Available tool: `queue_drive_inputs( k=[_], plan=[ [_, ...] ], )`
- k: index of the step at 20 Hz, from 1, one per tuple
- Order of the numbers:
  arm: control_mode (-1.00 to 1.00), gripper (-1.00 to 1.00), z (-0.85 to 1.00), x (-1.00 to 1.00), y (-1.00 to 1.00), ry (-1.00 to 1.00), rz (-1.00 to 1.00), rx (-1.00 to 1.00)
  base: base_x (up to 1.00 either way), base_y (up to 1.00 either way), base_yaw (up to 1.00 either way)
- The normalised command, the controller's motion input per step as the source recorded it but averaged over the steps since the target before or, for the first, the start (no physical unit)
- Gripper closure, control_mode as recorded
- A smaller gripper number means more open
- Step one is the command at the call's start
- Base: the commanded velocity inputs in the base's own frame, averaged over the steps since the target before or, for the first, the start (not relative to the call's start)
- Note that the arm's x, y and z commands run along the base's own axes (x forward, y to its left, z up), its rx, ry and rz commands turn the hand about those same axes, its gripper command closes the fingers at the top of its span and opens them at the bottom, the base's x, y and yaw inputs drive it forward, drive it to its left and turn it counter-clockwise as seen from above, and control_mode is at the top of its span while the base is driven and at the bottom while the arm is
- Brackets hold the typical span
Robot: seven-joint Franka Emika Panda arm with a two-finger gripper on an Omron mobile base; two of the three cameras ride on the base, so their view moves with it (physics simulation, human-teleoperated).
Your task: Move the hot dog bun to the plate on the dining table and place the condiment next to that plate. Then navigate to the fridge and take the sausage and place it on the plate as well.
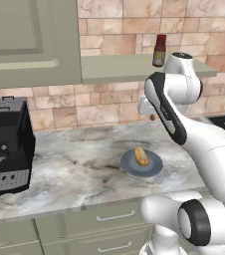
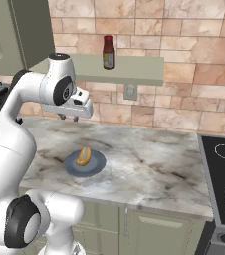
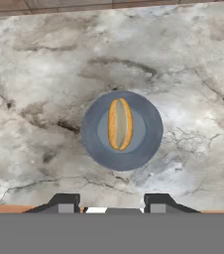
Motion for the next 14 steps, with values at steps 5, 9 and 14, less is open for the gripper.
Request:
queue_drive_inputs(
  k=[5,9,14],
  plan=[
    [-1.00,-1.00,-0.25,-0.38,0.08,-0.01,0.00,-0.01,0.00,0.00,0.00],
    [-1.00,-1.00,-0.69,-0.06,0.52,0.12,-0.01,-0.10,0.00,0.00,0.00],
    [-1.00,-1.00,-0.53,0.12,0.06,0.17,0.00,-0.03,0.00,0.00,0.00]
  ],
)
